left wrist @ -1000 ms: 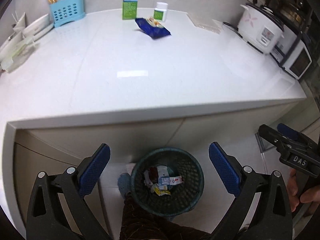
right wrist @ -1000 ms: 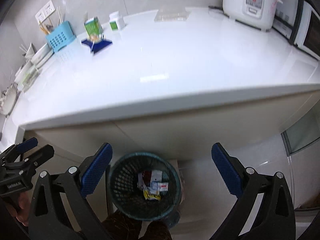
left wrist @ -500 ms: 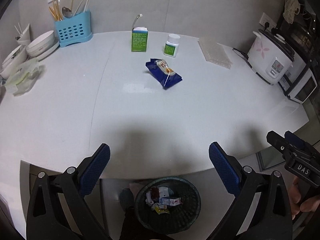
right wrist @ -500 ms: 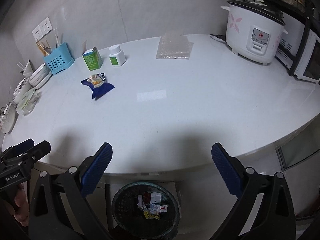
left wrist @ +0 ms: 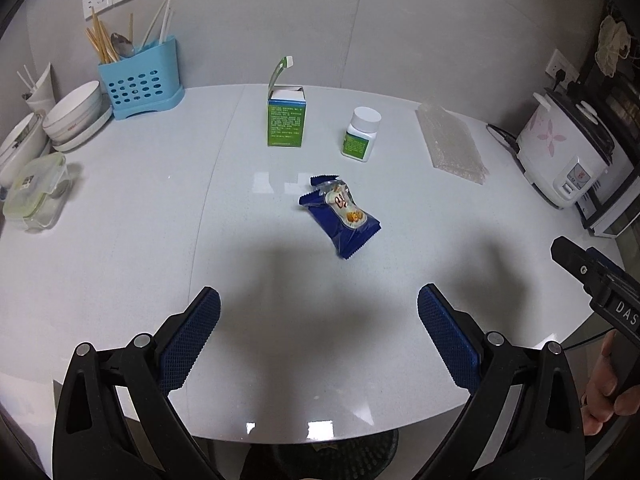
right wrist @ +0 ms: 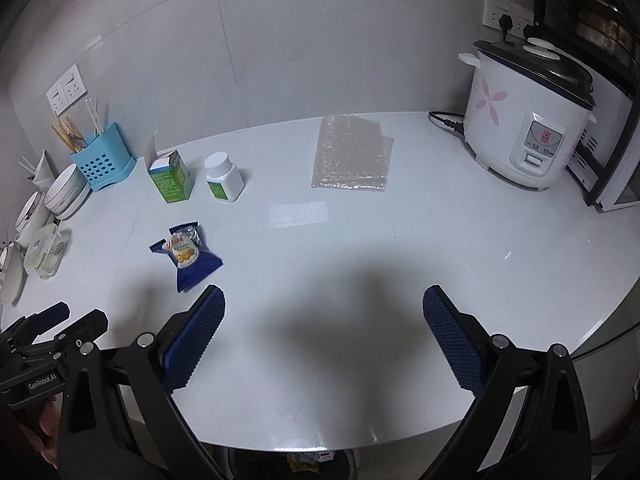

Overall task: Collect trash
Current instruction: 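Raise both open tools back over the counter toward the blue snack packet, then grasp the blue snack packet with the left tool while the right tool grasps the bubble wrap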

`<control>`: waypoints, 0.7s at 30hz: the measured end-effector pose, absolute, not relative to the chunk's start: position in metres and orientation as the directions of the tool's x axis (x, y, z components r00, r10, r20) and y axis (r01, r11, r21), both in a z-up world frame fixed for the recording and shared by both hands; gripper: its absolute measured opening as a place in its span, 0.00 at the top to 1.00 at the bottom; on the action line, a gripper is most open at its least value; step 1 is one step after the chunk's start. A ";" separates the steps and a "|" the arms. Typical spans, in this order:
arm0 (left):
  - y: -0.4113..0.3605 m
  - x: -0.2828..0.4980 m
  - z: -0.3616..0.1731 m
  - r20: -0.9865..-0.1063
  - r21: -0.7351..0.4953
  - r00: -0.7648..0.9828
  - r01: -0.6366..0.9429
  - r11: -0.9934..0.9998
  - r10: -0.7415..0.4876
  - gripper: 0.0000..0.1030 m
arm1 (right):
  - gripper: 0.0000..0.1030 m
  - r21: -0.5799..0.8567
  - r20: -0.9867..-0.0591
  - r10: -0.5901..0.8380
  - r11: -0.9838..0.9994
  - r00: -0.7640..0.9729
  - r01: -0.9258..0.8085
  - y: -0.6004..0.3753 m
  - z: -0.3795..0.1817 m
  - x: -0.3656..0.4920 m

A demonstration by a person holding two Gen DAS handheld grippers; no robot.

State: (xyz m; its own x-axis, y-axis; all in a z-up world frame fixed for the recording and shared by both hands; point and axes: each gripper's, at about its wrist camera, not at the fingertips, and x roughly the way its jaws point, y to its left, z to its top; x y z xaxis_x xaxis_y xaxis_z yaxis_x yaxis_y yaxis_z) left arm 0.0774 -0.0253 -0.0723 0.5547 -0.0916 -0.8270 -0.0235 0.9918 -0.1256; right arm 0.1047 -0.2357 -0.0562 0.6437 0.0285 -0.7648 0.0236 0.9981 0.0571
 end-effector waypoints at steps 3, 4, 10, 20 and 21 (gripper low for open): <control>-0.026 0.093 -0.073 -0.831 -0.118 0.549 -0.018 0.993 -0.088 0.06 | 0.07 0.054 -0.767 0.022 0.998 0.641 0.030 -0.234 -0.056 0.122; -0.026 0.097 -0.073 -0.833 -0.115 0.547 -0.017 0.993 -0.087 0.06 | 0.07 0.051 -0.768 0.018 0.998 0.640 0.033 -0.234 -0.056 0.128; -0.025 0.128 -0.087 -0.855 -0.109 0.511 -0.012 0.994 -0.088 0.06 | 0.07 0.053 -0.788 0.011 0.997 0.616 0.051 -0.234 -0.069 0.155; -0.031 0.171 -0.117 -0.889 -0.093 0.450 0.019 0.995 -0.092 0.06 | 0.07 0.070 -0.822 -0.001 0.992 0.570 0.103 -0.241 -0.097 0.185; -0.032 0.176 -0.121 -0.892 -0.094 0.442 0.024 0.995 -0.095 0.06 | 0.07 0.069 -0.823 -0.004 0.992 0.569 0.106 -0.243 -0.098 0.189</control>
State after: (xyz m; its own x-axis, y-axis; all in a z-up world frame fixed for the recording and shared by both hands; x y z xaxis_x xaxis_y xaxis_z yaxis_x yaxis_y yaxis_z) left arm 0.1763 -0.0322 -0.1206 0.4417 -0.0945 -0.8922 0.0238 0.9953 -0.0937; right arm 0.1894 -0.2428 -0.0981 0.5687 -0.0036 -0.8226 0.1064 0.9919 0.0693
